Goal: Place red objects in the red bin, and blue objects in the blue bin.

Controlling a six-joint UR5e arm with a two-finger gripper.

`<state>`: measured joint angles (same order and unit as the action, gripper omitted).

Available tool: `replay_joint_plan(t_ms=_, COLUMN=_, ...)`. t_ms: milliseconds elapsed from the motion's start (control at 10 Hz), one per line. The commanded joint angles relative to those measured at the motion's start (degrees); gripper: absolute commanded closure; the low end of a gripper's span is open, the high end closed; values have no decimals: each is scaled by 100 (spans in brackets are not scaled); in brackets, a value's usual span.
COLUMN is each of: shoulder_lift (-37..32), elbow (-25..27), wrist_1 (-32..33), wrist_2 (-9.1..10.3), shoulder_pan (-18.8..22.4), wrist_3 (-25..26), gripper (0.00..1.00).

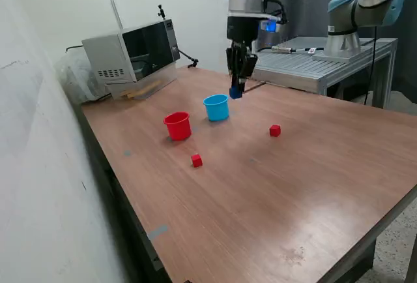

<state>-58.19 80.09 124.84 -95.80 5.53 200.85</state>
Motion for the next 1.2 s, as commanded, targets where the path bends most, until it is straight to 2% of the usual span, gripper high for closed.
replay_joint_plan(t_ms=0, shoulder_lift=-823, elbow=506, wrist_1=-468, wrist_2=-9, shoulder_pan=-489, wrist_3=-265, gripper=100)
replay_joint_plan(t_ms=200, shoulder_lift=-940, elbow=919, wrist_1=-626, wrist_2=-18, shoulder_pan=-1330, wrist_3=-388, gripper=100)
replay_joint_plan(t_ms=400, shoulder_lift=-870, elbow=991, wrist_1=-593, wrist_2=8, shoulder_pan=-1860, wrist_3=-764, gripper=100)
replay_joint_plan(t_ms=700, shoulder_lift=-247, elbow=973, wrist_1=-505, wrist_2=8, shoulder_pan=-2222, wrist_3=-845, gripper=100)
replay_joint_plan(t_ms=1100, shoulder_lift=150, elbow=991, wrist_1=-144, wrist_2=8, shoulder_pan=-2302, wrist_3=-845, gripper=100)
